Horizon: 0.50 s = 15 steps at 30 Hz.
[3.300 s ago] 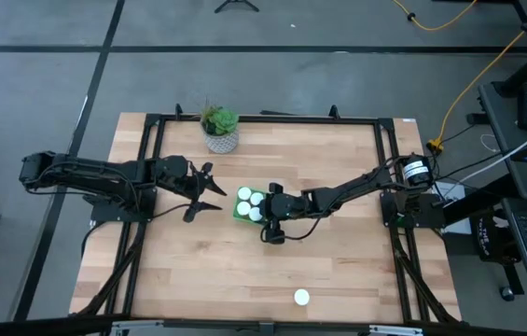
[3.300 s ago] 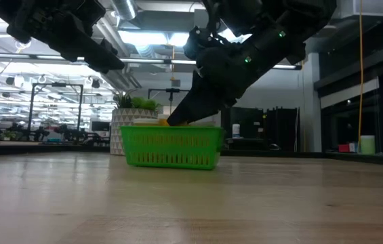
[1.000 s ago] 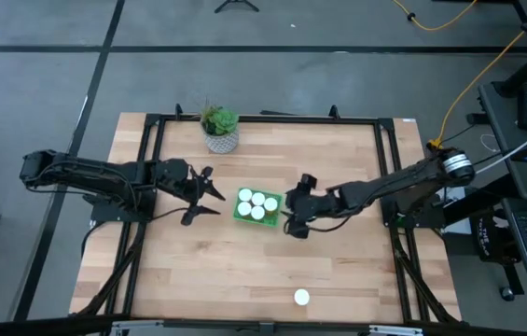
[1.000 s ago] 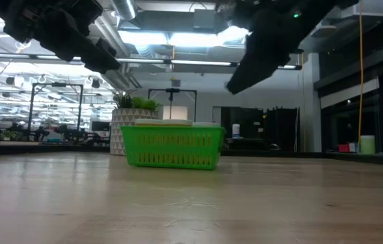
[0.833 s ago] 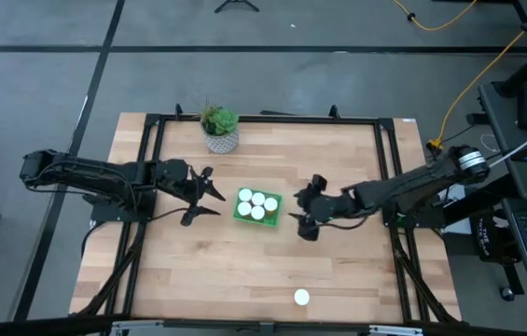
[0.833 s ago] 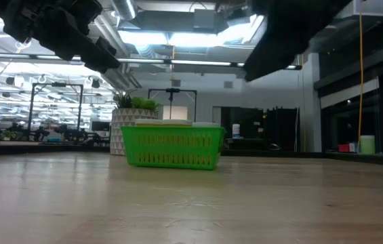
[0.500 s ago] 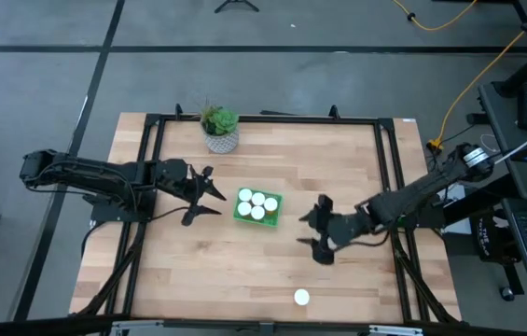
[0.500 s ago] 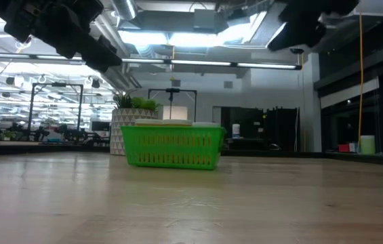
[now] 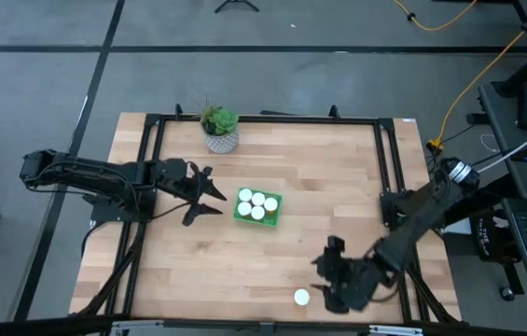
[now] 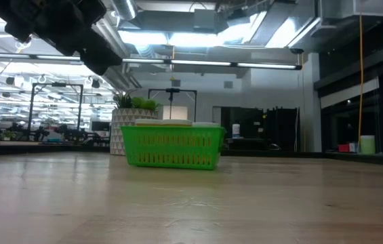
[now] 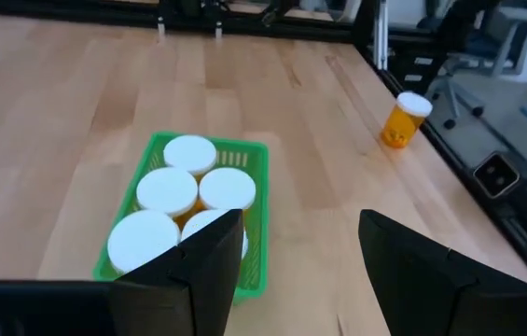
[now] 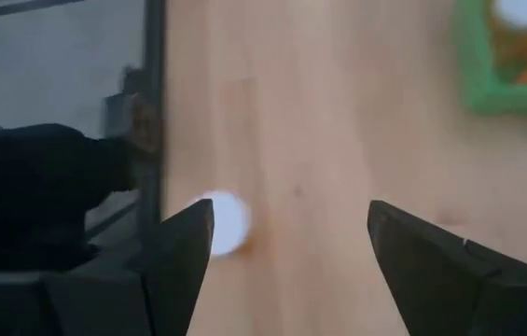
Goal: Pick and place pill bottles into a basket
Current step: Put the orange medicine bottle into the green bin
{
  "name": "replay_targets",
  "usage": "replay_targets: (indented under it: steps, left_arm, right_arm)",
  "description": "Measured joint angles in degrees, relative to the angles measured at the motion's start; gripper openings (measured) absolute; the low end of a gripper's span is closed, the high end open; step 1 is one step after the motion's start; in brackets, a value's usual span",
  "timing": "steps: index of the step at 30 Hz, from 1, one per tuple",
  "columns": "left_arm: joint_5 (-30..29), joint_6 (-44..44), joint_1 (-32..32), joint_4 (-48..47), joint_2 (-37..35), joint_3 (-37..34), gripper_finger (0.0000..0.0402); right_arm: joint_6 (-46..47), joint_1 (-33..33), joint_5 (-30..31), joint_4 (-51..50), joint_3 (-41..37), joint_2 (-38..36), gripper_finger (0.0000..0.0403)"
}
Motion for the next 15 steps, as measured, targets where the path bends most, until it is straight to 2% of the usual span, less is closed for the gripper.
replay_targets:
  steps: [8, 15]
  left_arm:
    - [-0.04, -3.79, -0.01, 0.98, -0.02, 0.0, 0.021]
    - [-0.79, -6.59, 0.0, 2.53, 0.0, -0.02, 0.021]
  right_arm:
    - [10.65, 7.79, 3.32, -8.66, 11.36, 9.46, 0.0287]
    - [7.76, 9.43, 2.68, -12.0, 18.4, 17.51, 0.0287]
